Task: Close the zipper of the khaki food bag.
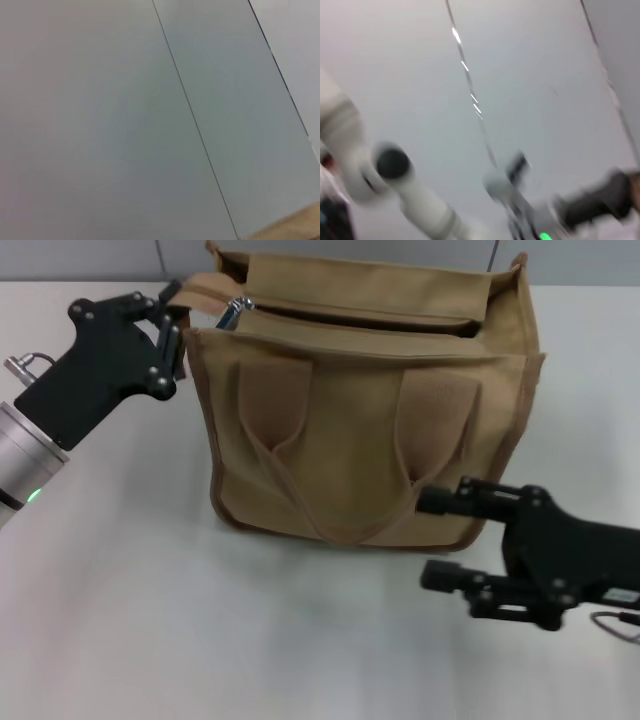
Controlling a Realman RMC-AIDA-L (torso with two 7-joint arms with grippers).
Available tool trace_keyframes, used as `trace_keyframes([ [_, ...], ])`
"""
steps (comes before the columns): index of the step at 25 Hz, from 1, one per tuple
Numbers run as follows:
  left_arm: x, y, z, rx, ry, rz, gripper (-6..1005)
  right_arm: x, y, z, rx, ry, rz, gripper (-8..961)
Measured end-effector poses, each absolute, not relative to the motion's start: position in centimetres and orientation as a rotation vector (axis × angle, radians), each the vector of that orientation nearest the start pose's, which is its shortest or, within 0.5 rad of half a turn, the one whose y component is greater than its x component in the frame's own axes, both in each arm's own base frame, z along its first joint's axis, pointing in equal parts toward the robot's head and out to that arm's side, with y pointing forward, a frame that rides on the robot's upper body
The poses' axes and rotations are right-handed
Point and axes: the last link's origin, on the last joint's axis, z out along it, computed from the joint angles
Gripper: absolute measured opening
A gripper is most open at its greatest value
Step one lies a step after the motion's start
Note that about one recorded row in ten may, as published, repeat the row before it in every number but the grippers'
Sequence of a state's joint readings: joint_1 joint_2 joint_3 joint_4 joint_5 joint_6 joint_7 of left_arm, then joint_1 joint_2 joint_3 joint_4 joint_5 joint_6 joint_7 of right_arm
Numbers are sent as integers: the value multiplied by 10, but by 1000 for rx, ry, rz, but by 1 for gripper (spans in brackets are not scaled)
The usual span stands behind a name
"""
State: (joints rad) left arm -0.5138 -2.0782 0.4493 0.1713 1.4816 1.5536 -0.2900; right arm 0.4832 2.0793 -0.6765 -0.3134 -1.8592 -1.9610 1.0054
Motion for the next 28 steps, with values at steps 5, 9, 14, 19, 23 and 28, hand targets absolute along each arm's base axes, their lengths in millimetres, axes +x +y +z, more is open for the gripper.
trace_keyframes([
  [5, -267, 321, 1, -1964, 41, -963, 35, 219, 265, 0, -2683, 558, 1669, 704],
  [9, -264, 318, 1, -1950, 39, -998, 17, 191, 298, 9, -2640, 711, 1780, 703],
  [14, -261, 319, 2, -1936, 41, -1016, 20, 162, 338, -3, -2666, 887, 1670, 703],
  [19, -260, 320, 3, -1915, 32, -1034, 23, 147, 363, -24, -2683, 976, 1495, 702],
  [23, -257, 321, 3, -1915, 37, -1041, 26, 140, 368, -33, -2708, 993, 1431, 700],
  [28, -254, 325, 3, -1919, 43, -1047, 29, 132, 374, -41, -2726, 1024, 1383, 699],
])
